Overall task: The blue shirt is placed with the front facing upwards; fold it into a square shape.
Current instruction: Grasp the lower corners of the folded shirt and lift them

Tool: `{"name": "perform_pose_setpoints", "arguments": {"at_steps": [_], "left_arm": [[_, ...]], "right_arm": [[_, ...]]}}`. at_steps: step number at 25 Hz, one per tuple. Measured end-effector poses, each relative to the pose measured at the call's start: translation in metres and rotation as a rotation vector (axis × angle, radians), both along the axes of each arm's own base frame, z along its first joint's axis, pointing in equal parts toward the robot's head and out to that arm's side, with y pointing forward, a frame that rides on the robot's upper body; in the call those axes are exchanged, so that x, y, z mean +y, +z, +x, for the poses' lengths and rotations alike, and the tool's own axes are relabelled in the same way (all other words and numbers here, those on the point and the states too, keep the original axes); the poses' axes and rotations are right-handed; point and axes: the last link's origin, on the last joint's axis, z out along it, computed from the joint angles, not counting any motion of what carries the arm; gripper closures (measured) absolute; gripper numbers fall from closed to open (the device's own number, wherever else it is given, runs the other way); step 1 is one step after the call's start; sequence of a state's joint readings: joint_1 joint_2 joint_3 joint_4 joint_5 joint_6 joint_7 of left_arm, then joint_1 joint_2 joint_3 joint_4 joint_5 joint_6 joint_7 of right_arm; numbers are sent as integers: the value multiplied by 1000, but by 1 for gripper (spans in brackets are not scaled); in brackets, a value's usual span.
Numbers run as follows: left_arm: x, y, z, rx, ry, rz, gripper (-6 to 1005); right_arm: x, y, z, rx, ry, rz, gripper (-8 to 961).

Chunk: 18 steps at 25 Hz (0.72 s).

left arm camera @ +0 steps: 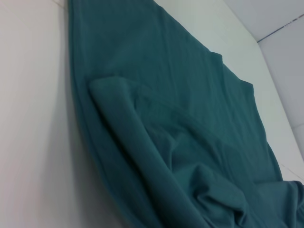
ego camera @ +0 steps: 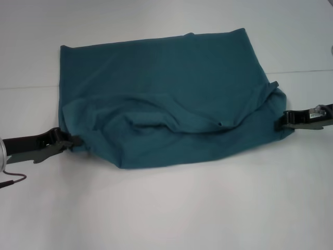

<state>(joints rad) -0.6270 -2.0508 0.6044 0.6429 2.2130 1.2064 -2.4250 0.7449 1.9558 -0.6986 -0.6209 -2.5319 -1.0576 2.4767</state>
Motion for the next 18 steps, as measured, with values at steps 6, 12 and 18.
{"name": "perform_pose_setpoints", "arguments": {"at_steps": [6,12,18], "left_arm": [[-8,7,4,0,-44,-58,972],[-30,13,6,57,-114,-242,972],[-65,20,6,42,-158,-388,972]], "right_arm": [[-15,18,-7,53,2,-76,906],[-43,26,-11,96,-15,-258,907],[-74,32,-5,86,-56,-421,907]]}}
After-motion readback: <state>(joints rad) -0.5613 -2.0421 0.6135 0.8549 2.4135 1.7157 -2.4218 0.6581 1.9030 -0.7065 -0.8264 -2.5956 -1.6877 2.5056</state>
